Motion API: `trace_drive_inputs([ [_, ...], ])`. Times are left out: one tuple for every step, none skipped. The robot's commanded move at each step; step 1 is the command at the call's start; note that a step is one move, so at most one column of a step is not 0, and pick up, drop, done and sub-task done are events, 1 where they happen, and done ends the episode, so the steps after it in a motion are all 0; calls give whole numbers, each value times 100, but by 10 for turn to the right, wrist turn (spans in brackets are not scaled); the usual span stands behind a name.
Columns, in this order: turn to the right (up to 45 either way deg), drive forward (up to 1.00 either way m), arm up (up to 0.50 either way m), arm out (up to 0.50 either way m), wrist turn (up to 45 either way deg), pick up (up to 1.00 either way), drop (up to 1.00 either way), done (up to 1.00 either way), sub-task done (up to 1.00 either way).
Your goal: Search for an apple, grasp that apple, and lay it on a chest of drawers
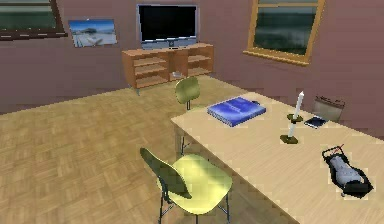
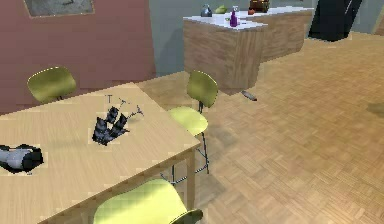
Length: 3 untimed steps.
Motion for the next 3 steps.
trace_drive_inputs([
  [-450,0,0,0,0,0,0,0,0],
  [-450,0,0,0,0,0,0,0,0],
  [-360,0,0,0,0,0,0,0,0],
])
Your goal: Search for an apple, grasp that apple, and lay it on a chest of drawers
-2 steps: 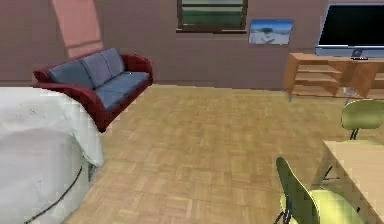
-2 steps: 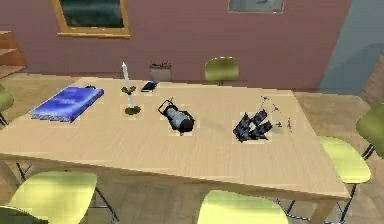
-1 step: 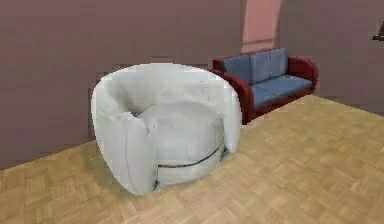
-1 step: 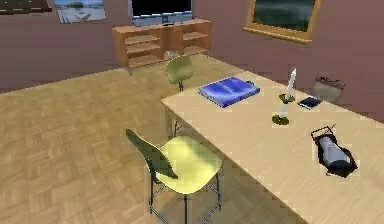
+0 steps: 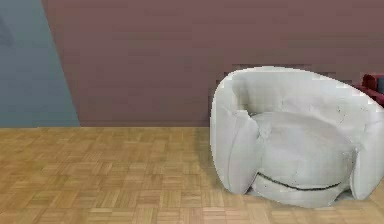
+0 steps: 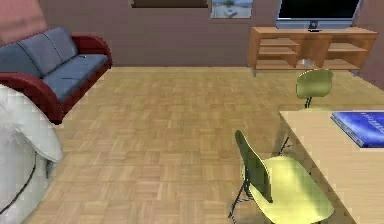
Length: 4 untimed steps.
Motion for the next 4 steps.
trace_drive_inputs([
  [0,30,0,0,0,0,0,0,0],
  [-450,0,0,0,0,0,0,0,0],
  [-420,0,0,0,0,0,0,0,0],
  [0,55,0,0,0,0,0,0,0],
])
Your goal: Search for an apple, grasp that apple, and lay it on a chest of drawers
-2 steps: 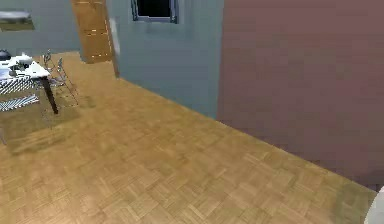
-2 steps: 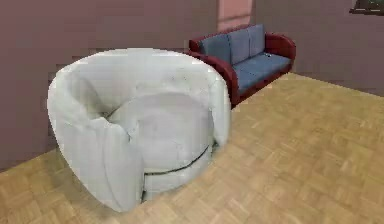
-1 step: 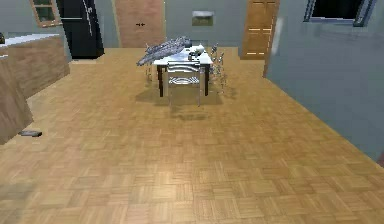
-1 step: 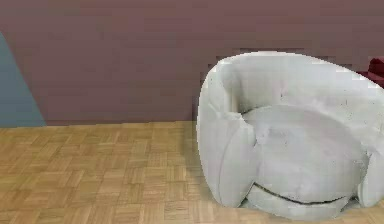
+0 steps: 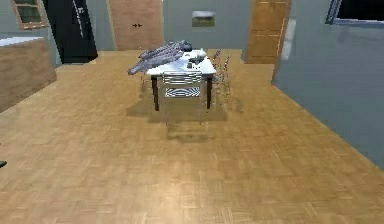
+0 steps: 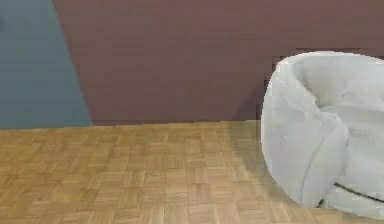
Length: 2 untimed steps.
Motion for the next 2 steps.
trace_drive_inputs([
  [-240,0,0,0,0,0,0,0,0],
  [0,100,0,0,0,0,0,0,0],
])
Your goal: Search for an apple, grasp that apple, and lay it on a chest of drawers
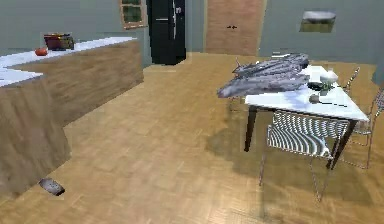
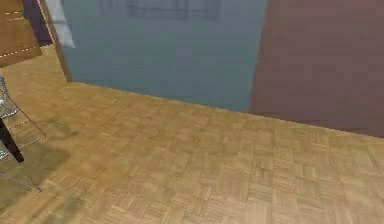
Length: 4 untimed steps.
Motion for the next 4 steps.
trace_drive_inputs([
  [0,100,0,0,0,0,0,0,0],
  [-60,0,0,0,0,0,0,0,0],
  [0,30,0,0,0,0,0,0,0],
  [30,0,0,0,0,0,0,0,0],
])
